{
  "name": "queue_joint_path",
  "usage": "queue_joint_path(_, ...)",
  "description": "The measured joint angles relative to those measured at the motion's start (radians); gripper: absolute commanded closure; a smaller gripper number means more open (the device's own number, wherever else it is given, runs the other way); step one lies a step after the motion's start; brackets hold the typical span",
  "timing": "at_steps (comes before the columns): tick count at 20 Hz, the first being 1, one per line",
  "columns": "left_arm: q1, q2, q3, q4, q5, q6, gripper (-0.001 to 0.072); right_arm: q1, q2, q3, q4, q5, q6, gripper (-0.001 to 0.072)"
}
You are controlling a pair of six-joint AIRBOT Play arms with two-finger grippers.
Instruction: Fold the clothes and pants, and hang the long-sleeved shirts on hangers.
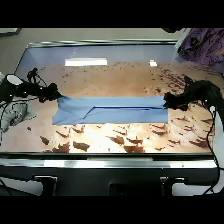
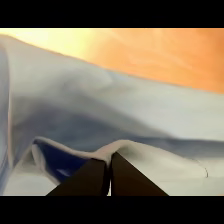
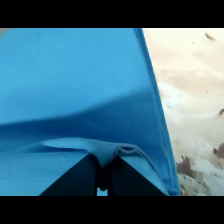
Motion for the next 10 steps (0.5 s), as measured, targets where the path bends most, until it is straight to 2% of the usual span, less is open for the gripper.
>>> queue_joint_path(4,-0.001,-0.105,0.078,-0.017,0.01,0.002,0.0681,0.001,-0.056,0.012,0.032,0.058,-0.012,0.0671)
queue_joint_path(5,-0.002,-0.126,0.087,-0.019,0.013,0.002,0.0663,0.001,-0.069,0.013,0.04,0.074,-0.014,0.0605)
queue_joint_path(6,-0.002,-0.145,0.094,-0.022,0.016,0.003,0.0583,0.001,-0.081,0.014,0.046,0.086,-0.014,0.0529)
queue_joint_path(7,-0.002,-0.159,0.098,-0.024,0.019,0.003,0.0442,0.001,-0.092,0.015,0.053,0.097,-0.015,0.0501)
queue_joint_path(8,-0.002,-0.17,0.102,-0.027,0.022,0.002,0.0356,0.0,-0.1,0.016,0.063,0.101,-0.015,0.0495)
queue_joint_path(9,-0.002,-0.176,0.105,-0.029,0.022,0.0,0.0356,0.0,-0.105,0.021,0.072,0.098,-0.015,0.0341)
queue_joint_path(10,0.0,-0.179,0.111,-0.032,0.022,-0.002,0.0356,-0.003,-0.108,0.032,0.079,0.087,-0.014,0.0227)
